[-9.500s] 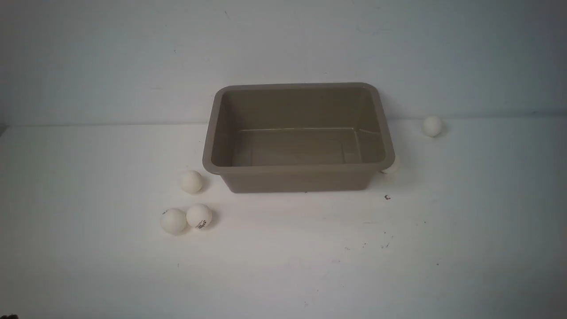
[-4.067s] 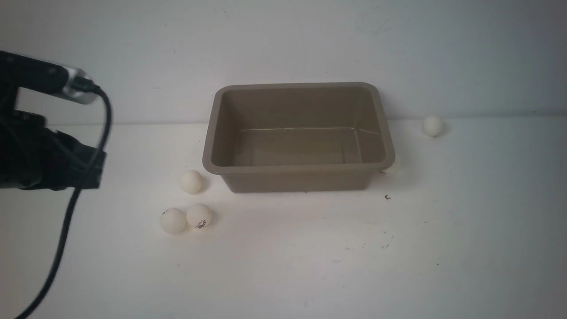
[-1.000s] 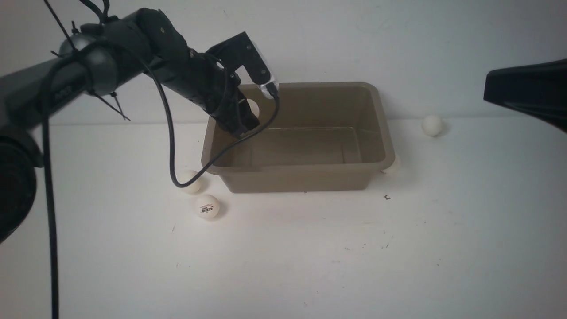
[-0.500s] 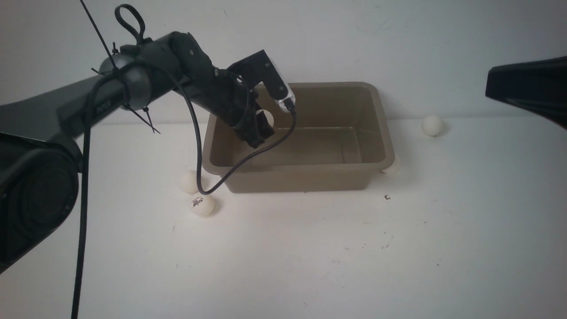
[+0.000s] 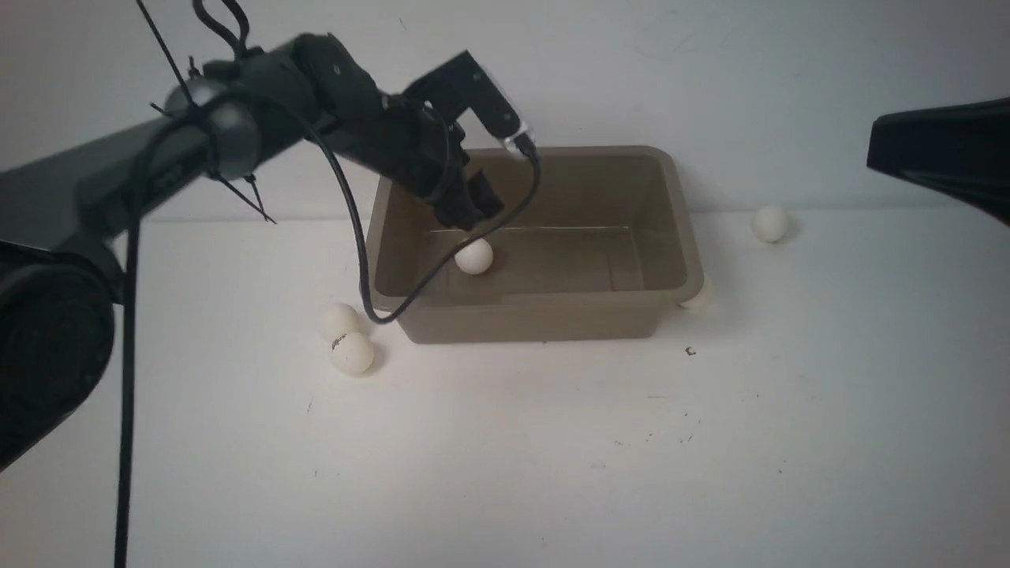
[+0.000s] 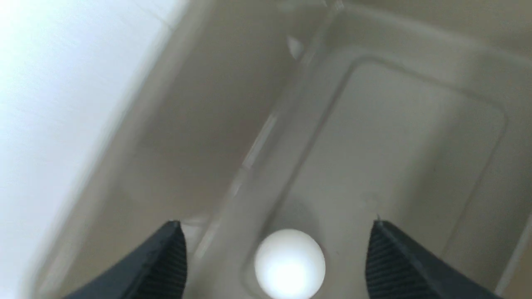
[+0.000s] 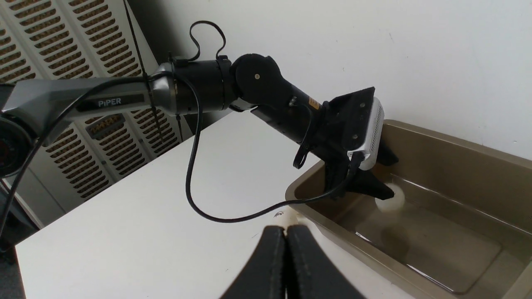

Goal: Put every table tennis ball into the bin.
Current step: Use the left arm to clamp the table tennis ball closest to it

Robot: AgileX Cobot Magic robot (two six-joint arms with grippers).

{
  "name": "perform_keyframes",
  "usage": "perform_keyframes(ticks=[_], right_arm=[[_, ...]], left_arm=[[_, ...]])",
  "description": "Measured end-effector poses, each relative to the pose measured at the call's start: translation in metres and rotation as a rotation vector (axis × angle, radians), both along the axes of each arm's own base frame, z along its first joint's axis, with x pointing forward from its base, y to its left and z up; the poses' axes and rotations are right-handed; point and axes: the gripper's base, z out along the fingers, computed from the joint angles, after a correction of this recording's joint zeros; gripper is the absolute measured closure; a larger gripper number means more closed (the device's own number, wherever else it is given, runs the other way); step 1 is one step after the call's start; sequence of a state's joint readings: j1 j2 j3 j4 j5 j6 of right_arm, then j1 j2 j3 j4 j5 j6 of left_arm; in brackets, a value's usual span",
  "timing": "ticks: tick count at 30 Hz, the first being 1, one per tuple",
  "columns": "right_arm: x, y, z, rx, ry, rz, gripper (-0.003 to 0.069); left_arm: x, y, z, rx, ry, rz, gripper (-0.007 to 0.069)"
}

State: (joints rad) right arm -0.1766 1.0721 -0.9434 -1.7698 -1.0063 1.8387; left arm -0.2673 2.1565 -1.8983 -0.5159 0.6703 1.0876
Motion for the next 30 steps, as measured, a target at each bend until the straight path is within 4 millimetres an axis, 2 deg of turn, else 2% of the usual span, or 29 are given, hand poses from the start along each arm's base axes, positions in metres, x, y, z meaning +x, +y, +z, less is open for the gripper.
perform_keyframes(ticks=[3, 6, 7, 8, 9, 10, 11, 12, 14, 17, 20, 28, 30], right_arm=[[0.0, 0.0, 0.0, 0.0, 0.0, 0.0, 0.0676], [0.0, 0.0, 0.0, 0.0, -0.001, -0.005, 0.0676], [0.001, -0.001, 0.0, -0.001, -0.002, -0.01, 0.0676], [0.001, -0.001, 0.0, -0.001, -0.004, -0.018, 0.0676], [0.001, -0.001, 0.0, -0.001, -0.004, -0.018, 0.0676], [0.002, -0.001, 0.0, -0.002, -0.005, -0.026, 0.0676], [0.003, -0.002, 0.0, -0.003, -0.008, -0.036, 0.0676], [0.003, -0.002, 0.0, -0.003, -0.008, -0.039, 0.0676], [0.003, -0.002, 0.0, -0.003, -0.009, -0.043, 0.0676], [0.003, -0.002, 0.0, -0.004, -0.009, -0.044, 0.0676], [0.003, -0.002, 0.0, -0.003, -0.009, -0.044, 0.0676], [0.003, -0.002, 0.0, -0.001, -0.006, -0.044, 0.0676], [0.003, -0.002, 0.0, 0.001, -0.003, -0.041, 0.0676]], left_arm=[[-0.019, 0.02, 0.043, 0.05, 0.01, 0.027, 0.0103], [-0.03, 0.043, 0.062, 0.095, 0.05, 0.084, 0.0103], [-0.037, 0.063, 0.072, 0.125, 0.094, 0.145, 0.0103], [-0.041, 0.083, 0.074, 0.141, 0.16, 0.213, 0.0103], [-0.043, 0.087, 0.074, 0.143, 0.18, 0.226, 0.0103], [-0.046, 0.101, 0.072, 0.142, 0.237, 0.269, 0.0103], [-0.05, 0.126, 0.059, 0.134, 0.356, 0.336, 0.0103], [-0.053, 0.137, 0.049, 0.126, 0.417, 0.363, 0.0103], [-0.056, 0.147, 0.029, 0.1, 0.503, 0.388, 0.0103], [-0.059, 0.149, 0.004, 0.057, 0.578, 0.41, 0.0104], [-0.059, 0.14, -0.013, 0.031, 0.594, 0.428, 0.0117], [-0.054, 0.097, -0.042, 0.03, 0.633, 0.44, 0.0125], [-0.053, 0.091, -0.049, 0.056, 0.648, 0.457, 0.0125]])
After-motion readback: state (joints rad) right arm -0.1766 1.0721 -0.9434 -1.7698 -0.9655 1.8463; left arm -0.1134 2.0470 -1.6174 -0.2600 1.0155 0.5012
